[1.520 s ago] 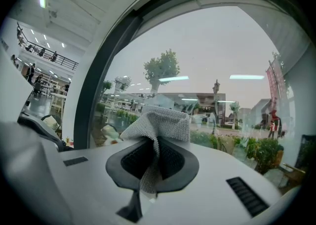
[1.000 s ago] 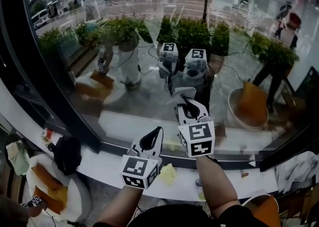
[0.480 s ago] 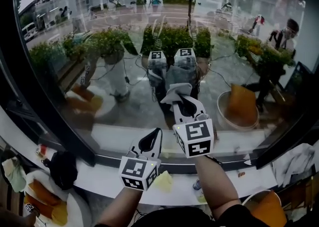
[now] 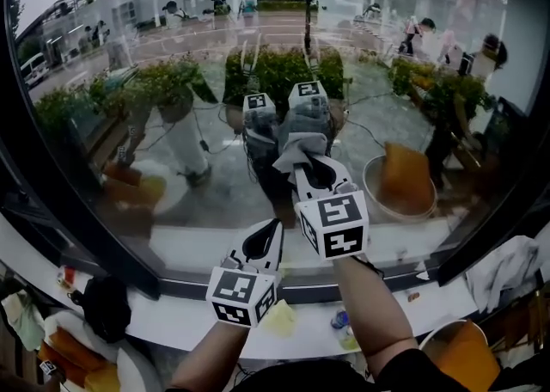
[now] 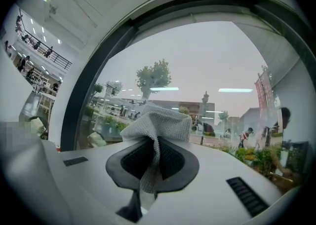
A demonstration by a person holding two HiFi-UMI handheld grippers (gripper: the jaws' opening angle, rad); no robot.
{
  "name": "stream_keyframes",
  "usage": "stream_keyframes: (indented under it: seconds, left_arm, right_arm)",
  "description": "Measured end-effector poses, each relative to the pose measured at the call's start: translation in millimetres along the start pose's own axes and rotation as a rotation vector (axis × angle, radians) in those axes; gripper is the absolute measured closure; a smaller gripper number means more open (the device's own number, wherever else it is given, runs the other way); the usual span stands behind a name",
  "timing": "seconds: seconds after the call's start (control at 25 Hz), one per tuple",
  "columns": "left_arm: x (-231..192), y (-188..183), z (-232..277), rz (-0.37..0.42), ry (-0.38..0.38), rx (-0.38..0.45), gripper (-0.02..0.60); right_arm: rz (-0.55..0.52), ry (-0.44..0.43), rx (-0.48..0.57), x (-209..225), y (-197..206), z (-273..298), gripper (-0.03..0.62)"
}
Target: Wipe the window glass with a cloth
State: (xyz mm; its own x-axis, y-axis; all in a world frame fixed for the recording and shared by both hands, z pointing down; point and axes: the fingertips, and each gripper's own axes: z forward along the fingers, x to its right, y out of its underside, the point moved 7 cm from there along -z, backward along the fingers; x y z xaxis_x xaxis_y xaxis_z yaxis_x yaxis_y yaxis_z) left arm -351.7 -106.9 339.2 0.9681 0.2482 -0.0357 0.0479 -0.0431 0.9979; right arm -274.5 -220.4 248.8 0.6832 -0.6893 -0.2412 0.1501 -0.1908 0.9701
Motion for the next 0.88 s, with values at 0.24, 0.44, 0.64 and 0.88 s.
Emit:
stream_keyframes:
  seconds: [0.24,0.44,0.64,0.88]
  left_arm:
    - [39.1,2.6,26.8,0.001,0.008,-0.009,0.574]
    - [45.5,4.9,31.4,0.001,0.019,-0.017,0.574]
    - [71.0,5.2,46.1,0.013,0.034,-0.022,0.574]
    - [65.1,4.1,49.0,-0.002,0.057,-0.016,0.574]
  right_arm:
    - [0.002,-0.004,0.012,36.6,7.2,-18.2,0.554]
    - [0.004,-0.013,0.006,41.1,7.4,-18.9,0.554]
    - [0.010,0.002,0.002,72.3,14.9,-35.7,0.554]
    - [-0.007,0.014,-0.019,72.7,15.7,-34.6,0.555]
